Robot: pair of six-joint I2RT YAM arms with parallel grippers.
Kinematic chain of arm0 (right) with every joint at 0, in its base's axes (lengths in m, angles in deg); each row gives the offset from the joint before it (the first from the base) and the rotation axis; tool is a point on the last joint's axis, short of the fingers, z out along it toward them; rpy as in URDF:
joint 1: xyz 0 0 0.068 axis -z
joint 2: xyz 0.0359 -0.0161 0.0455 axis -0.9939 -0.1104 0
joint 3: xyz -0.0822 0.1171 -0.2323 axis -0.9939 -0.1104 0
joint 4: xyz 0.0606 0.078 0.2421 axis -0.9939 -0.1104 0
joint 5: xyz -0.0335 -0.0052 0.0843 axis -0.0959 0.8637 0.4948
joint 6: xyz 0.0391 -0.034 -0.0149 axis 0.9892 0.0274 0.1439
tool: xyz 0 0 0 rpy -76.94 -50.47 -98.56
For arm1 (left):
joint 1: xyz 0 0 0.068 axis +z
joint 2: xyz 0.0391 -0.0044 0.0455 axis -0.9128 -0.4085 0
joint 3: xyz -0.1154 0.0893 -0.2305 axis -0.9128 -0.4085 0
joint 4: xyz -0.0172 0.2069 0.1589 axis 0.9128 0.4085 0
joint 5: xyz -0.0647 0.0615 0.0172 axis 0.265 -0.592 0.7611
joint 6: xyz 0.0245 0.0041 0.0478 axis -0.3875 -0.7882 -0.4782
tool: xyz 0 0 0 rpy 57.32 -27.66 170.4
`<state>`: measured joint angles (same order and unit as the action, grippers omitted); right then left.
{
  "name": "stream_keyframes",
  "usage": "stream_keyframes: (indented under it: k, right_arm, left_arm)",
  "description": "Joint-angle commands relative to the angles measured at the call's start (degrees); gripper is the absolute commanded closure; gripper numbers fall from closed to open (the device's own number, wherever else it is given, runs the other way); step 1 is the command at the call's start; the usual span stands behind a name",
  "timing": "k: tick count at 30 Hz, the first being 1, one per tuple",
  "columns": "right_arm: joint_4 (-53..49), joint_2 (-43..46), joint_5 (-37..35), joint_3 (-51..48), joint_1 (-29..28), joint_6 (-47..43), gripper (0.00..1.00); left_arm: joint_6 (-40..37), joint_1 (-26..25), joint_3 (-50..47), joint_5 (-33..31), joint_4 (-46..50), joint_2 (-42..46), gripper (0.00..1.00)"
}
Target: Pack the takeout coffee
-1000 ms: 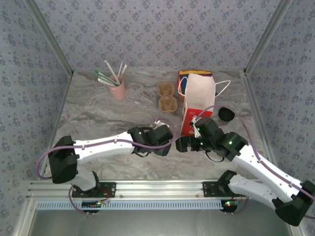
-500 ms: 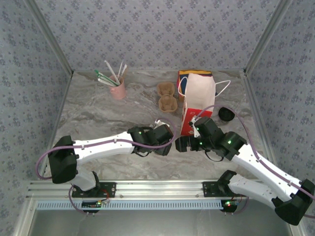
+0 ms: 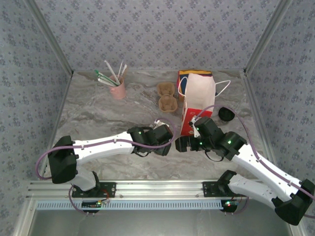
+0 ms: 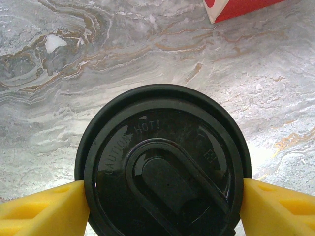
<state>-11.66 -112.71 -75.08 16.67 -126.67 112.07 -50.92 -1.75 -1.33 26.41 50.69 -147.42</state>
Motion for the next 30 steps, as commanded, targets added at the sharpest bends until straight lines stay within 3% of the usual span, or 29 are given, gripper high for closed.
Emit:
stream_keyframes:
  k: [1,30]
  right_arm:
    - [0.1,0.1,0.6,0.0,-0.1,0.0,0.0]
    - [-0.2,0.1,0.1,0.0,-0.8,0.5,0.0]
  left_arm:
    - [0.7,-0.3,-0.7,-1.7,2.3,2.0,0.25]
    - [-1.0,0.4,0.9,-0.8,-1.5,1.8,0.25]
